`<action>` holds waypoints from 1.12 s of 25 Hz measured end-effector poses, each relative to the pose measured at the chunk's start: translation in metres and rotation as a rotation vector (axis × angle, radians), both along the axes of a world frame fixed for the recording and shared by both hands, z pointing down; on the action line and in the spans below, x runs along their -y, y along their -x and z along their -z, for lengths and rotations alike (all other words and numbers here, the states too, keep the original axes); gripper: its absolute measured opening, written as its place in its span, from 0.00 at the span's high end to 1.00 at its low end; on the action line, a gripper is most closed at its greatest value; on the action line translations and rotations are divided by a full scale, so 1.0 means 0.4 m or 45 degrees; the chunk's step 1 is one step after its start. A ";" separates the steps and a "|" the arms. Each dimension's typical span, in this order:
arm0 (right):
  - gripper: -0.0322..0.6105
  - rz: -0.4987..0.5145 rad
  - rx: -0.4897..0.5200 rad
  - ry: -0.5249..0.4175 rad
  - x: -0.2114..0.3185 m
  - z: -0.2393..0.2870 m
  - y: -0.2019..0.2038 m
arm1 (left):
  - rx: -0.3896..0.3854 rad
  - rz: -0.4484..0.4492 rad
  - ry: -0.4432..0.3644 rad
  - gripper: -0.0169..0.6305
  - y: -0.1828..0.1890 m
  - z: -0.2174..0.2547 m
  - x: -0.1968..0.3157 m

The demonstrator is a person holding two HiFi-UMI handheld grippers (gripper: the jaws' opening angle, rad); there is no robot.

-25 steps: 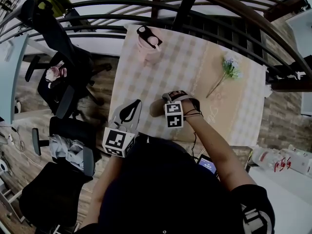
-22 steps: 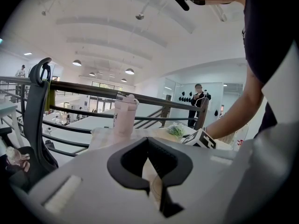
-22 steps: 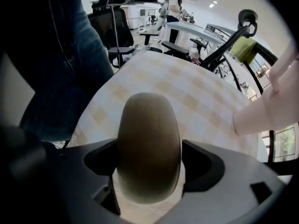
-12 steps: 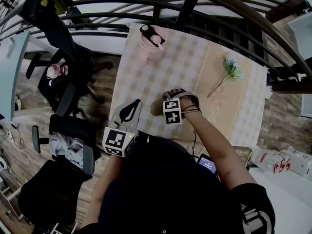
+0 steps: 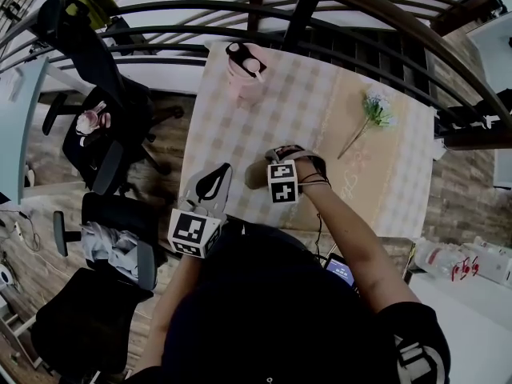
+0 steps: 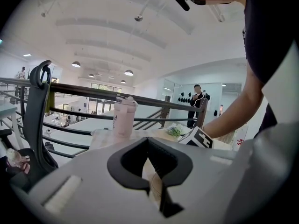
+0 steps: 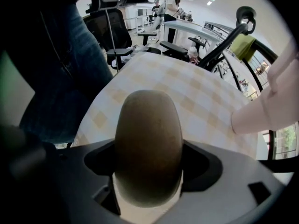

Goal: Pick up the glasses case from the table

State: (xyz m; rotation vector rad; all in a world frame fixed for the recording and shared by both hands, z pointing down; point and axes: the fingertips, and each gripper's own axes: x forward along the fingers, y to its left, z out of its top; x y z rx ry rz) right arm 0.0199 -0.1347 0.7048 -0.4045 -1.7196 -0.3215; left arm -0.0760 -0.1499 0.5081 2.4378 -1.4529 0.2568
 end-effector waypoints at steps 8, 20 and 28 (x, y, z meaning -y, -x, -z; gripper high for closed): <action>0.38 -0.138 0.118 -0.107 0.016 0.100 0.006 | -0.013 -0.020 -0.026 0.96 -0.011 0.022 0.012; 0.38 -0.434 0.306 -0.314 0.067 0.275 -0.034 | -0.029 -0.050 -0.113 0.96 -0.030 0.083 0.046; 0.38 -0.598 0.454 -0.449 0.093 0.387 -0.057 | -0.040 -0.084 -0.203 0.96 -0.060 0.148 0.069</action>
